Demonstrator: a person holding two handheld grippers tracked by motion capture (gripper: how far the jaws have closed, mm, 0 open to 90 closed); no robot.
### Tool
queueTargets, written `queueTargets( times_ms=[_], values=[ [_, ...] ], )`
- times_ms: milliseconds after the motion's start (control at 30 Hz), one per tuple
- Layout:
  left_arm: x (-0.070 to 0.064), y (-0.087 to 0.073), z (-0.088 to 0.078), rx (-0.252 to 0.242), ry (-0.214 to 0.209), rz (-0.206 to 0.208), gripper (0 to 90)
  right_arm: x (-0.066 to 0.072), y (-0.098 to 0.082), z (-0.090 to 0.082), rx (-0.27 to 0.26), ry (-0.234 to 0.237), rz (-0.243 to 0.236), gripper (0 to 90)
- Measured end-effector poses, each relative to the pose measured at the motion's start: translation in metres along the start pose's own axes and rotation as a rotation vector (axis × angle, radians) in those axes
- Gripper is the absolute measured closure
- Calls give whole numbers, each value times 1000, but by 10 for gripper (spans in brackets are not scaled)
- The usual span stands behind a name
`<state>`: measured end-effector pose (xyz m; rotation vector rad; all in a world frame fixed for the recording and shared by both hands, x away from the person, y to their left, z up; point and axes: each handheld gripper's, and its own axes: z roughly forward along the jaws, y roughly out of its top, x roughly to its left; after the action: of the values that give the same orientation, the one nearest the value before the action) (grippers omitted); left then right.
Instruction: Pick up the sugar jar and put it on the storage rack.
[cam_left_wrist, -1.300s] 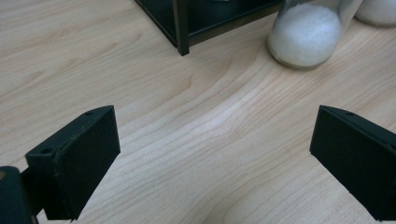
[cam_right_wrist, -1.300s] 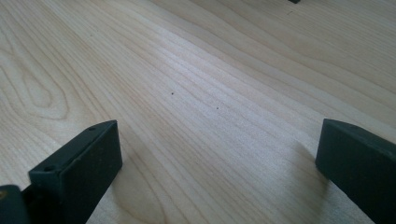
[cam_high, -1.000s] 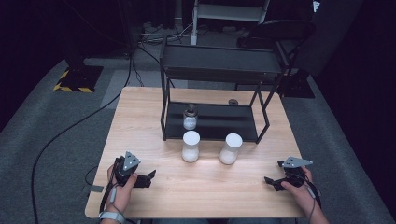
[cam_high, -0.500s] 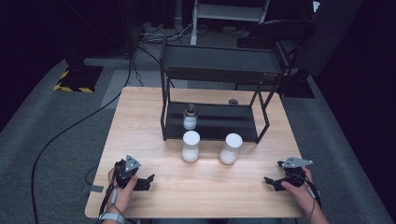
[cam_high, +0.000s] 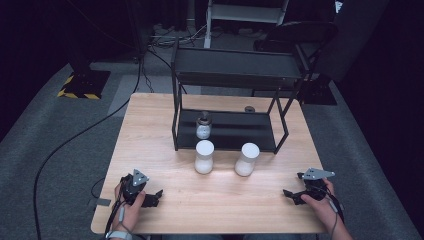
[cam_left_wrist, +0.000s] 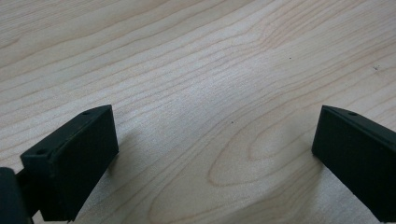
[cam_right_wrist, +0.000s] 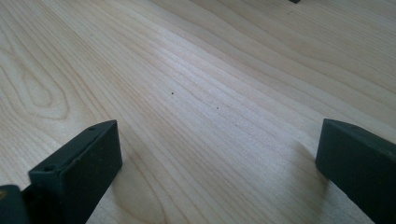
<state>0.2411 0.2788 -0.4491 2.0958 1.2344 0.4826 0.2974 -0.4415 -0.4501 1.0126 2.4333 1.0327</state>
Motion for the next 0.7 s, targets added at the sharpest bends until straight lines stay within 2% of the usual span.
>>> queueTargets(
  times_ms=[433,533,700],
  values=[
    [0,0,0,-1,0,0,3,-3,0,-1,2,8,-1,5],
    [0,0,0,-1,0,0,3,-9,4,-2,3,34,14,42],
    [0,0,0,-1,0,0,3,-9,14,-7,-10,39,-13,42]
  ],
)
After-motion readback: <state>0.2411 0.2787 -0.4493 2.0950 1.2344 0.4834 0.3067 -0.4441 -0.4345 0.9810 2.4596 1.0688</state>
